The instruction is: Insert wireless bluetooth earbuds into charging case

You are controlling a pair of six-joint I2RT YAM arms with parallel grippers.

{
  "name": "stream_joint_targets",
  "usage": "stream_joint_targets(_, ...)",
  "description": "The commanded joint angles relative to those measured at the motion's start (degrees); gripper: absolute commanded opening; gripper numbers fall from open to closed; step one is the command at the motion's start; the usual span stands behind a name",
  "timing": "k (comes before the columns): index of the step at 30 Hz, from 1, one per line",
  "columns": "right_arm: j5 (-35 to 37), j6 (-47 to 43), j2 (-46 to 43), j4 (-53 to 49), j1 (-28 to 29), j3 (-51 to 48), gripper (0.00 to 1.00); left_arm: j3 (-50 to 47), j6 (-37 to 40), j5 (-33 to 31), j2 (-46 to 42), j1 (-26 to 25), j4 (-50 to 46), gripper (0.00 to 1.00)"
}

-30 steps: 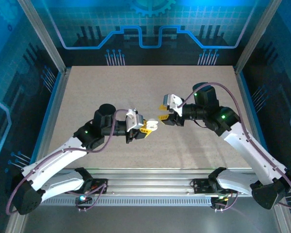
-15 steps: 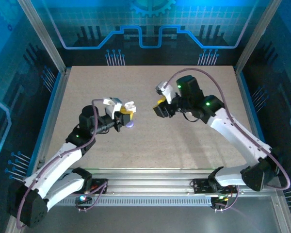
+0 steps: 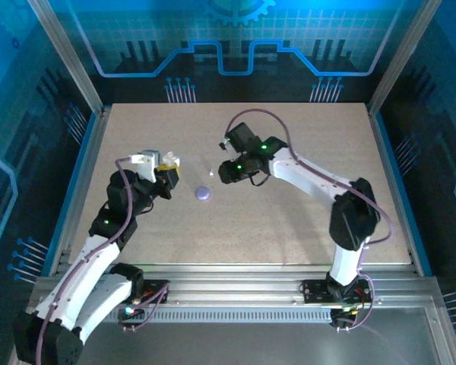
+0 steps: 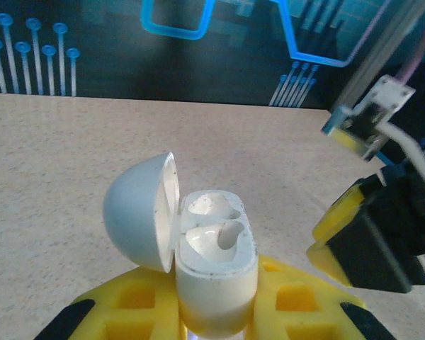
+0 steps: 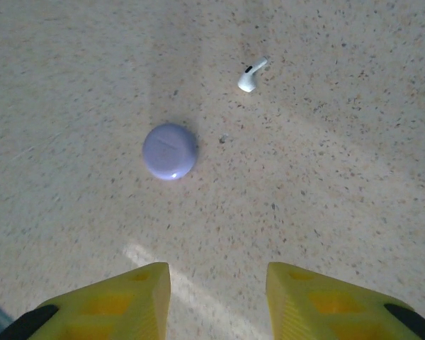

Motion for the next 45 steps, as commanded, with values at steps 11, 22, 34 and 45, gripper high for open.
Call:
stream_joint_targets(11,0.8,4.1,22.5,2.0,0.4,19.3,0.4,-0.5,0.2,-4.7,-2.6,2.2,-6.4,0.12)
stream_joint_targets(22,6.4,4.5,35.1,0.8,-0.3,31.4,0.39,0.0,1.3,-4.9,-3.3,3.5,-7.3,0.12)
stream_joint_targets(34,9.3,3.2,38.3,2.9,-0.3,32.8,0.33,-0.5,0.8,-3.1,-3.4,4.1,-6.2,0.13)
stream_joint_targets(45,10.4,3.1,38.4,1.9,-0.5,32.2,0.24,-0.7,1.0,-2.8,-3.5,4.3,-6.0,0.13)
